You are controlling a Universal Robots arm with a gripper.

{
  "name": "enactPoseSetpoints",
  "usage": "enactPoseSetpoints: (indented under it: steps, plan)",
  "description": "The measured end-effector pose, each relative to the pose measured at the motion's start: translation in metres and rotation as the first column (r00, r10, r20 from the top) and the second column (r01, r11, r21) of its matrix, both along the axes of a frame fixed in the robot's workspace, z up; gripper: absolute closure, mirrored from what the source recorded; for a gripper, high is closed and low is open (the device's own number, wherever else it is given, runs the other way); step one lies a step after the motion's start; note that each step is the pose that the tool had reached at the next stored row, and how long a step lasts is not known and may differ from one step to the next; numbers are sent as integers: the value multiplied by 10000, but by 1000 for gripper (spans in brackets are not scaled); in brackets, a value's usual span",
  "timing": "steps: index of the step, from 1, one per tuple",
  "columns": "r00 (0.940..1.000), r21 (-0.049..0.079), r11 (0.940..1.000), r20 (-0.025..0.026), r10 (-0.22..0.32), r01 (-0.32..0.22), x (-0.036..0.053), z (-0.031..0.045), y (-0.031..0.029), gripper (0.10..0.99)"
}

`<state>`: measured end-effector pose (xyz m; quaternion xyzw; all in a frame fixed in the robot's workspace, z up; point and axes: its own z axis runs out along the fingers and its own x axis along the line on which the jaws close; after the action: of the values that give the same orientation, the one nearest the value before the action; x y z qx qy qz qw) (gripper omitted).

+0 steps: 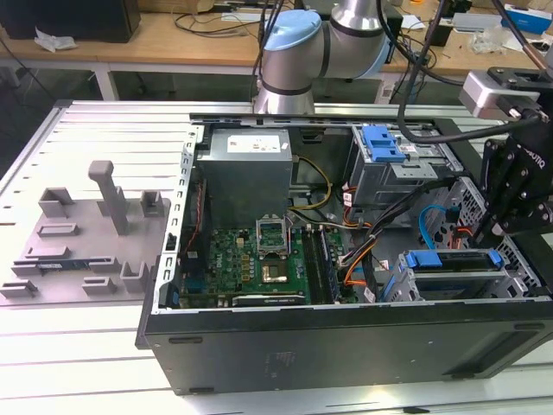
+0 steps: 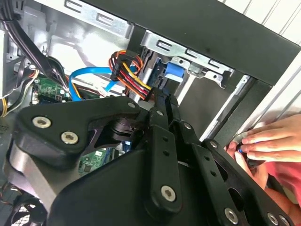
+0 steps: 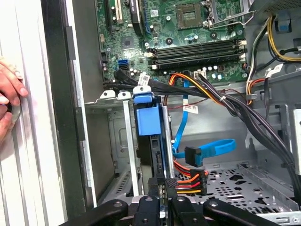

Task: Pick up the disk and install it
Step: 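Insert the first disk wire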

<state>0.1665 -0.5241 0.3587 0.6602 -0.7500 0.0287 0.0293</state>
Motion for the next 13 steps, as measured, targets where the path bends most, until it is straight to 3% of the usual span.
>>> enactPoseSetpoints:
  steps: [7,13]
  plan:
    - [10000,1,10000,1,3,-3,-2,-3,-6,922]
    - [9990,5,9990,15,449,-449,-15,-3,10,922]
